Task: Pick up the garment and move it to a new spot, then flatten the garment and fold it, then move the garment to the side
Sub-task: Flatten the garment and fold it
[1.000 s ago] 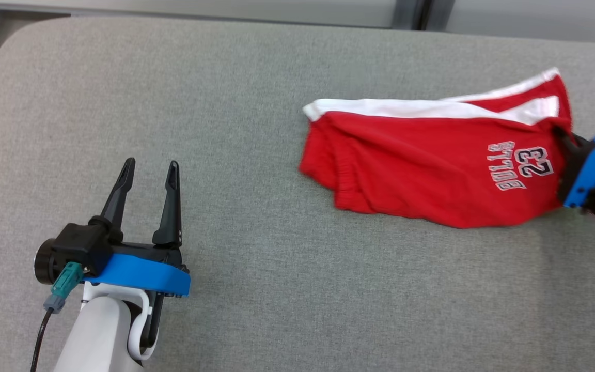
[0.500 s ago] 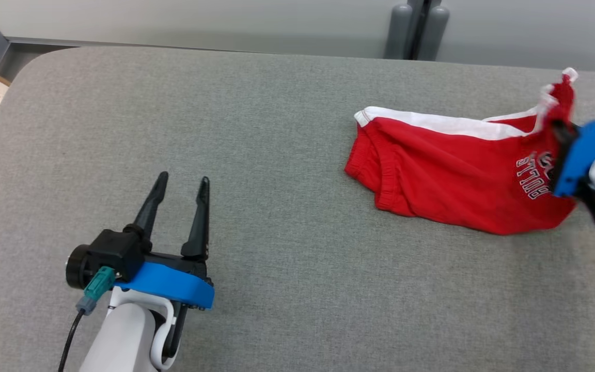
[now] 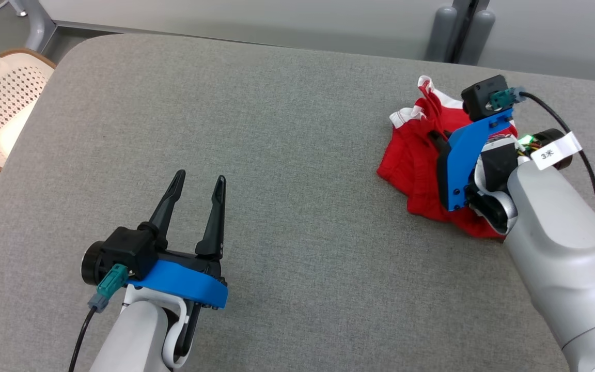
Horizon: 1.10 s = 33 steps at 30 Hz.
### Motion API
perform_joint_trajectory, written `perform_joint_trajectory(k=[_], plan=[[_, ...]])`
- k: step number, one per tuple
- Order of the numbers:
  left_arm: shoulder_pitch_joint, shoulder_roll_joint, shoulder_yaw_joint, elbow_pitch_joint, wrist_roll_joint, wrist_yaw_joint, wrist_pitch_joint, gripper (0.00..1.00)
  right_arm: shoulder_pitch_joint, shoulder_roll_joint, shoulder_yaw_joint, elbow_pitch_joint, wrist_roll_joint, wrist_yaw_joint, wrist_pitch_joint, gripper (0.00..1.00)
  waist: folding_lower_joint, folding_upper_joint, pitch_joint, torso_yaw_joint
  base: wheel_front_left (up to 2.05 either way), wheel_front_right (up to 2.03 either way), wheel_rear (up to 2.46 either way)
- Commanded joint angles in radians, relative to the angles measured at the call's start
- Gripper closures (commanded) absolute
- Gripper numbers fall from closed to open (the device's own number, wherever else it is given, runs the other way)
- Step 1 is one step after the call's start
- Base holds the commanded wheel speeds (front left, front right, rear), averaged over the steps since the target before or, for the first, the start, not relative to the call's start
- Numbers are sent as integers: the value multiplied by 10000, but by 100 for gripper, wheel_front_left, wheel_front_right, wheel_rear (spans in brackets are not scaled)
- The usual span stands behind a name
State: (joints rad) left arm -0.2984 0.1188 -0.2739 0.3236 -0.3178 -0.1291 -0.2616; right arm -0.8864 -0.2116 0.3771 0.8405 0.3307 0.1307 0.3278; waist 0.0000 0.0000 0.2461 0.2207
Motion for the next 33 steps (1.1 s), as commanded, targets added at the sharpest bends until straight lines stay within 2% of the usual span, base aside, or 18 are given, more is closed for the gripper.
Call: perform_joint_trajectory(k=[1,3,4,5,8,12,16,20,24,28,33], plan=[[-169,-21,-17,12,-39,-17,-43,0,162,94,-7,-108,-73,1,87,100,0,0,37,65,0,0,0],[-181,-37,-25,35,-66,-18,-43,0,315,162,4,-256,-113,1,243,100,0,0,42,120,0,0,0],[-188,-44,-33,42,-74,-18,-43,0,408,206,42,-342,-103,1,326,75,0,0,40,139,0,0,0],[-190,-47,-32,48,-70,-18,-43,0,491,280,64,-450,10,1,389,0,0,0,35,146,0,0,0],[-146,-26,65,58,-38,-18,-43,0,742,573,159,-977,746,1,551,0,0,0,1,77,0,0,0],[-42,30,196,55,9,-18,-43,0,1040,552,310,-2283,2070,1,551,0,0,0,-110,-151,0,0,0],[120,65,361,52,25,-18,-43,0,1447,-56,-21,-3709,2639,1,106,0,0,0,-304,-432,0,0,0],[279,48,549,62,62,-18,-43,0,2007,-749,-965,-4543,2071,1,-628,0,0,0,-542,-666,0,0,0],[376,-1,546,47,112,-18,-43,0,2892,-1160,-2241,-4654,1003,1,-1292,0,0,0,-739,-799,0,0,0],[436,-3,498,50,108,-18,-44,0,3698,-1066,-3133,-4481,14,1,-1838,0,0,0,-789,-837,0,0,0],[347,56,422,101,93,-18,-44,0,4269,-564,-3649,-4229,-970,1,-2793,0,0,0,-849,-787,0,0,0]])
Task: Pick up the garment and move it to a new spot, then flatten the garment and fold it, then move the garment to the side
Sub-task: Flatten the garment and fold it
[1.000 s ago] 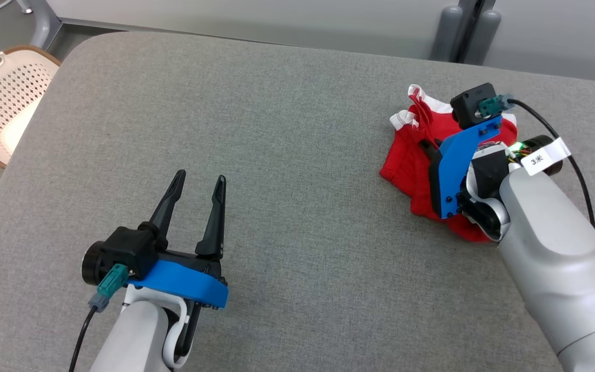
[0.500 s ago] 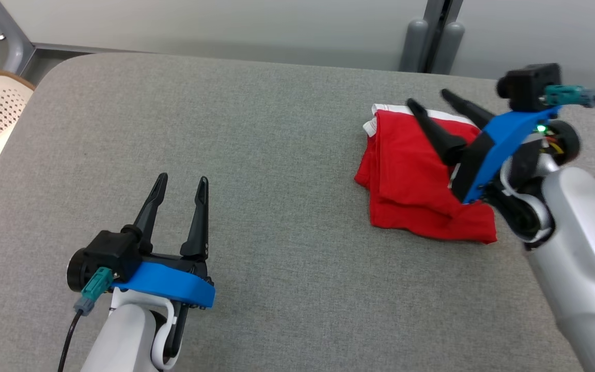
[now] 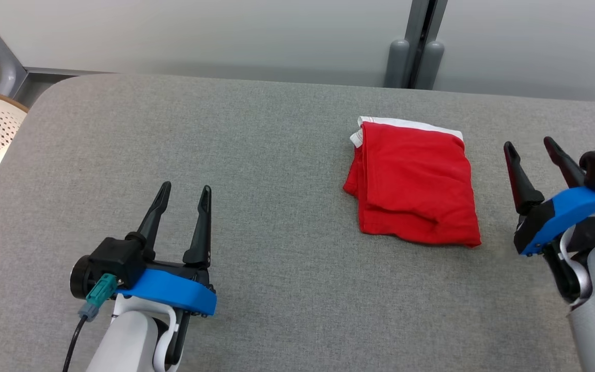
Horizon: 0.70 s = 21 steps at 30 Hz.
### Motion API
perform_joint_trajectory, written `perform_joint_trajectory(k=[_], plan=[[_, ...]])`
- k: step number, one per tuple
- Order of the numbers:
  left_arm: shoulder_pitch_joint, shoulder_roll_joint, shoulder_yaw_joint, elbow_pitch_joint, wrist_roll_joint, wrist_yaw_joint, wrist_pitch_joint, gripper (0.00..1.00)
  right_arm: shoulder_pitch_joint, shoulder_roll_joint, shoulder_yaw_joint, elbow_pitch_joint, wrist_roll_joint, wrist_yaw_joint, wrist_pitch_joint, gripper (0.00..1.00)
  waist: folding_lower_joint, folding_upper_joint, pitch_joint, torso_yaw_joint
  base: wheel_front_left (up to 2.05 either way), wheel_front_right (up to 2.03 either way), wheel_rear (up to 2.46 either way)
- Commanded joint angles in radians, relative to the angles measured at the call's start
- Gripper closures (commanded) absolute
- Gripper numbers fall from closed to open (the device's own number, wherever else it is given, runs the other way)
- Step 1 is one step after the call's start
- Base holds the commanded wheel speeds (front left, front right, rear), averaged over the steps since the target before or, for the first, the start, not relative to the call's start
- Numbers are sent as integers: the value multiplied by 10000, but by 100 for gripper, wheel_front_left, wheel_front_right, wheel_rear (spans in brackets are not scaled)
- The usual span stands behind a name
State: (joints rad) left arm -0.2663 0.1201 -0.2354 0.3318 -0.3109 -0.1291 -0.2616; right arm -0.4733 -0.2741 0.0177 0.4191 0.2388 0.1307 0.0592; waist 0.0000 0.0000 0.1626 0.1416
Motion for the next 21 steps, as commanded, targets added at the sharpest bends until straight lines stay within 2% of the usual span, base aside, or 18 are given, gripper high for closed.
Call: perform_joint_trajectory(k=[1,6,10,16,21], plan=[[17,50,61,18,43,-18,-44,0,228,213,-186,-18,-183,1,-379,0,0,0,-36,7,0,0,0],[62,2,398,33,177,-3,-44,0,901,1096,-837,-230,-778,1,-1822,0,0,0,-250,-87,0,0,0],[277,6,736,90,354,60,-44,0,1577,1606,-972,-603,-1081,1,-2542,0,0,0,-533,-314,0,0,0],[734,86,1250,173,563,102,-44,0,2638,2040,-1041,-1324,-1029,1,-2881,0,0,0,-953,-759,0,0,0],[1231,149,1631,217,732,168,-44,0,3262,2207,-851,-1821,-839,1,-2751,0,0,0,-1205,-1140,0,0,0]])
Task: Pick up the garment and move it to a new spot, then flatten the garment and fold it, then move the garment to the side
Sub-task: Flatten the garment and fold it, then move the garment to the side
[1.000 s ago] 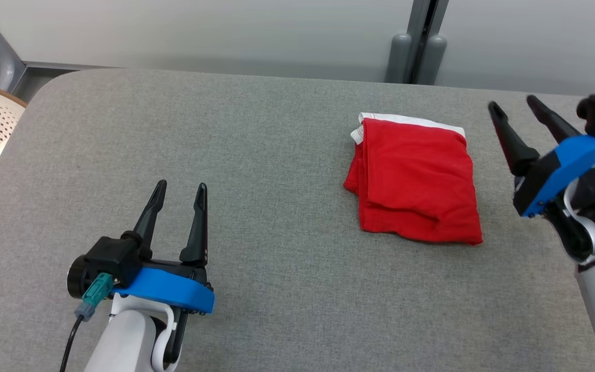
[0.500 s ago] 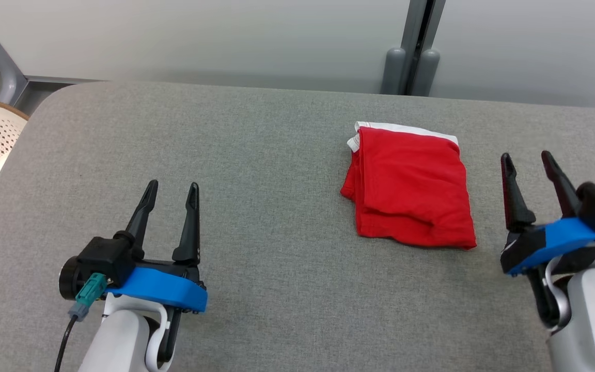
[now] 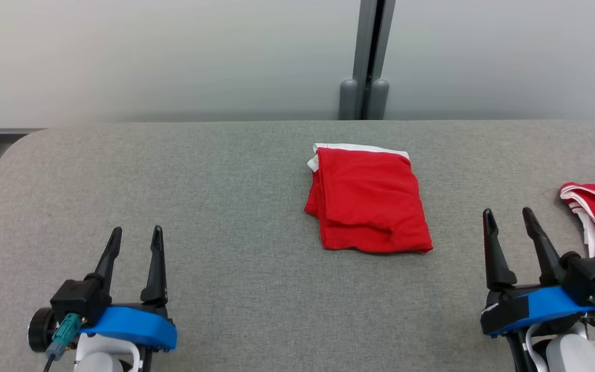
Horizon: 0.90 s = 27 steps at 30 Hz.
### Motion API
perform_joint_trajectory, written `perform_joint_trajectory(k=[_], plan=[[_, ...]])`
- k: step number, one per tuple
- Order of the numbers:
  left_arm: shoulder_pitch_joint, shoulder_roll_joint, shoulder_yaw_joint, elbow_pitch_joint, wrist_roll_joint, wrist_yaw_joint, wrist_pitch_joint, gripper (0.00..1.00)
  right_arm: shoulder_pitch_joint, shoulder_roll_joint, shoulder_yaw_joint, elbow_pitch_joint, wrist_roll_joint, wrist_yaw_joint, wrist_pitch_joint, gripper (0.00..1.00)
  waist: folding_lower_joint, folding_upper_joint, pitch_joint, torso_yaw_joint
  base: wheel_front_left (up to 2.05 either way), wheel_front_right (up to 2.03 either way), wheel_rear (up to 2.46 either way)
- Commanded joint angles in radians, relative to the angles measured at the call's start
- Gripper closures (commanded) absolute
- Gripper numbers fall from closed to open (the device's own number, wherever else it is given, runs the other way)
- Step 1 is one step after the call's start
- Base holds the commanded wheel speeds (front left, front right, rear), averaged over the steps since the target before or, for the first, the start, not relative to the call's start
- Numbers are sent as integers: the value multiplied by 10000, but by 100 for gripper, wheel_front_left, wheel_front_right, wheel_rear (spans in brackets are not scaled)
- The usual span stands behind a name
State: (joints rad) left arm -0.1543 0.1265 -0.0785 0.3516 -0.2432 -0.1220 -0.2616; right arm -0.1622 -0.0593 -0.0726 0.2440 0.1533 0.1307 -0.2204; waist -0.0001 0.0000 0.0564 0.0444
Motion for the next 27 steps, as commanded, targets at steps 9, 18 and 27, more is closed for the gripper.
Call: perform_joint_trajectory(k=[9,18,27], plan=[[983,47,632,-73,265,182,-44,0,721,82,398,-313,-1,1,409,0,1,0,-542,-673,0,0,0],[1264,-183,910,-140,347,116,-44,0,544,-28,547,-14,22,1,653,0,1,0,-591,-836,0,0,0],[1192,-257,915,-108,497,49,-44,0,437,-45,484,79,-32,1,701,0,1,0,-559,-738,0,0,0]])
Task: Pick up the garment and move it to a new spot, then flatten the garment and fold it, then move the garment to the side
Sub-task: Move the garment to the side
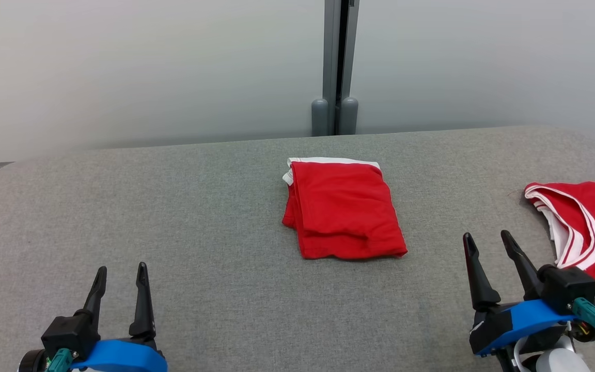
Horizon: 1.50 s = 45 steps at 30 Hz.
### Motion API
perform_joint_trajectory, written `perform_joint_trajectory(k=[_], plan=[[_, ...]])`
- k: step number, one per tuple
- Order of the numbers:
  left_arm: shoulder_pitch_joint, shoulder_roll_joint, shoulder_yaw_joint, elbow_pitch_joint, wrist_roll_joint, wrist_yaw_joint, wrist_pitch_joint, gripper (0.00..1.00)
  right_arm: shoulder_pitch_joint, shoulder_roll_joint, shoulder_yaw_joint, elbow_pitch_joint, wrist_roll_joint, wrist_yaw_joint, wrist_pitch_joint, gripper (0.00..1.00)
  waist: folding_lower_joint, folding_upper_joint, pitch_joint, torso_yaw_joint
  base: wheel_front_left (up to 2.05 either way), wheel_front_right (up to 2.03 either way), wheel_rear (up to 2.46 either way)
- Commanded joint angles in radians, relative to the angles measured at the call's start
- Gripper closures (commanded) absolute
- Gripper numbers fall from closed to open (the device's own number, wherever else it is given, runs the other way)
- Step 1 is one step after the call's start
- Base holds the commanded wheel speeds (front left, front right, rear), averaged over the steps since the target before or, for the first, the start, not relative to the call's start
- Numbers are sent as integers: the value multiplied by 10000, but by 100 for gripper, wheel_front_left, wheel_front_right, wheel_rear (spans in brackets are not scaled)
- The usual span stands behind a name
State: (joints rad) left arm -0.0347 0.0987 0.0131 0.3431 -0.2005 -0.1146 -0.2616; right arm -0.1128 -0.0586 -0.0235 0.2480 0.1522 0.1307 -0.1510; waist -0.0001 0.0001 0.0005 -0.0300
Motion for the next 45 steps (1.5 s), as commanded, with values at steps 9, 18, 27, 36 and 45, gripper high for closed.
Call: perform_joint_trajectory(k=[9,18,27,36,45], plan=[[-111,17,98,115,91,-89,-44,0,-70,-28,42,85,40,1,-25,0,1,-1,1,43,0,0,0],[-241,-4,129,74,187,-107,-44,0,-5,-22,3,185,-134,1,74,0,1,-1,10,129,0,0,0],[-435,81,103,98,252,-121,-44,0,-70,-9,-38,167,-220,1,206,0,1,-1,218,263,0,0,0],[-1011,181,-159,58,207,-157,-44,0,-1712,-117,-99,734,18,1,2864,0,1,-1,824,613,0,0,0],[-1789,294,-638,-62,155,-174,-44,0,-4863,-85,-890,2759,500,1,6152,0,1,-1,1757,1289,0,0,0]])
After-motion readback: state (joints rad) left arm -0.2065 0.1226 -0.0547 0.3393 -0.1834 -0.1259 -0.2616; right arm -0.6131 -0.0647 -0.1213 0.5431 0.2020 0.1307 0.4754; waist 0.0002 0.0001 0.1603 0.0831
